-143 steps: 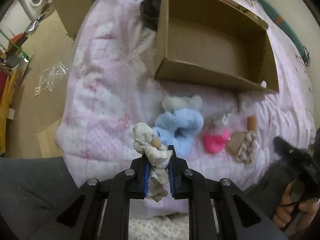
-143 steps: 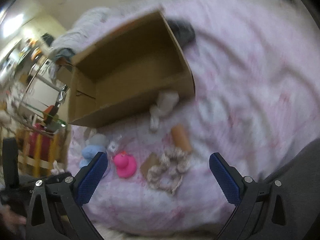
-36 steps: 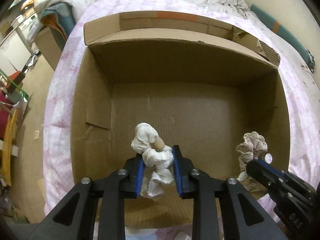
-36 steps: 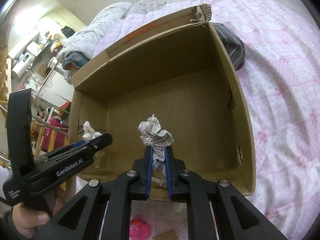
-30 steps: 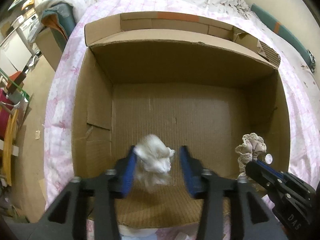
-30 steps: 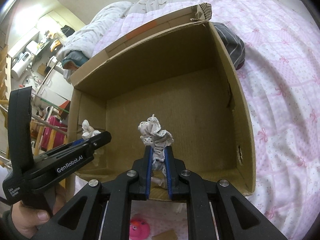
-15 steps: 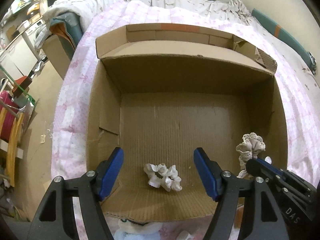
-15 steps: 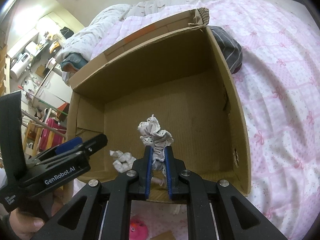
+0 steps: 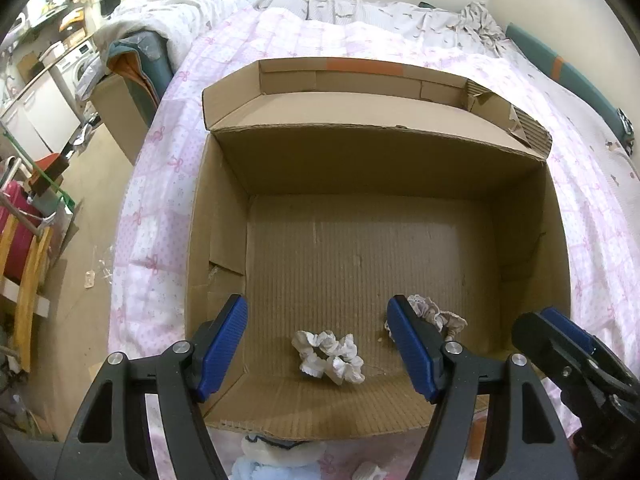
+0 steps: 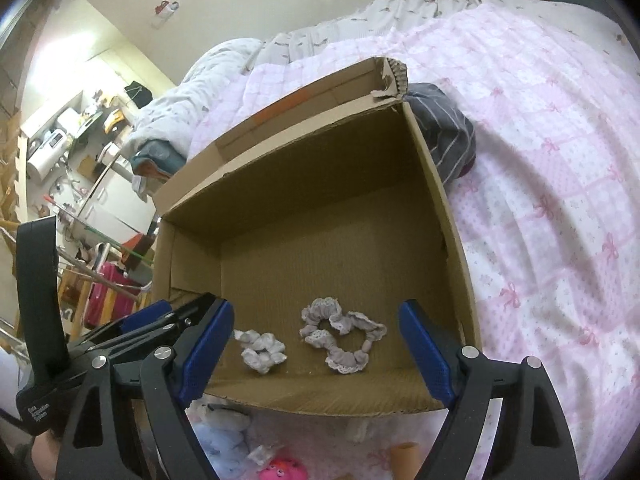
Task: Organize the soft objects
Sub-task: 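Open the left tool to drop the cream scrunchie while the right tool releases the beige one, then move the left tool back and grasp the light blue fluffy scrunchie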
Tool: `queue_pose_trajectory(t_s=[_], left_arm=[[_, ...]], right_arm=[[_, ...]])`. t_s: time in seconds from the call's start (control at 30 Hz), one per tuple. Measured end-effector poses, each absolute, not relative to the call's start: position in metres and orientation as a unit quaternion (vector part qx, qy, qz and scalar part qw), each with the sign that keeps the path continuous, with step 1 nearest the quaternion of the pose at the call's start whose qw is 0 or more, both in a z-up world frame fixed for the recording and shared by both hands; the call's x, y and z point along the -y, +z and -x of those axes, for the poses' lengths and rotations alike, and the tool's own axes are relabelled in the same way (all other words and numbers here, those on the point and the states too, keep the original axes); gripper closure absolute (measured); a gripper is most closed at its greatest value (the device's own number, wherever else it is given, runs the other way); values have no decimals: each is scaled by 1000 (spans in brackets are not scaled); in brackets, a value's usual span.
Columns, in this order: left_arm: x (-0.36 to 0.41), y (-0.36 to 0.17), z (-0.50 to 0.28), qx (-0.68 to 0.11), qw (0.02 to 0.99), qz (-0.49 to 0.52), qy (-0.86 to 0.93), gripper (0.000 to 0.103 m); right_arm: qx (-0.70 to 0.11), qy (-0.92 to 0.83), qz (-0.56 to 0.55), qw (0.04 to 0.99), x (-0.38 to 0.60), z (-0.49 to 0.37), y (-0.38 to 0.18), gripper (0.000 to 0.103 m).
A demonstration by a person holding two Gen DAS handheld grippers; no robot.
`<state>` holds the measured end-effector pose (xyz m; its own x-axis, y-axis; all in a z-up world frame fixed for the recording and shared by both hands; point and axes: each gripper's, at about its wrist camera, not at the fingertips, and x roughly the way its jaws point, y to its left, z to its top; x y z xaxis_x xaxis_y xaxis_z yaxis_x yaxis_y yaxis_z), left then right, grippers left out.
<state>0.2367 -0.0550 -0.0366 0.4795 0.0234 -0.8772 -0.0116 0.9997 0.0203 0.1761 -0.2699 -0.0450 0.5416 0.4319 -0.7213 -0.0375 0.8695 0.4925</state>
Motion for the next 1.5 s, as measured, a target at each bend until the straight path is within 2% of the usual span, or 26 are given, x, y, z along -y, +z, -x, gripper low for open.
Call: queue_pose_trajectory(t_s=[0.27, 0.67, 1.07, 1.5], left_arm=[[51, -30, -231, -502, 865, -6, 18, 33], [40, -6, -199, -476, 879, -11, 5, 33], [0, 3, -149, -479, 878, -2, 0, 33], [-39, -12, -125, -485, 873, 35, 23, 33]], right_arm=[[-462, 132, -226, 847, 276, -176, -45, 13], [-426, 127, -179, 877, 273, -152, -22, 13], [-437, 136, -166, 874, 267, -115, -19, 13], [-465, 130, -165, 860, 259, -81, -29, 13]])
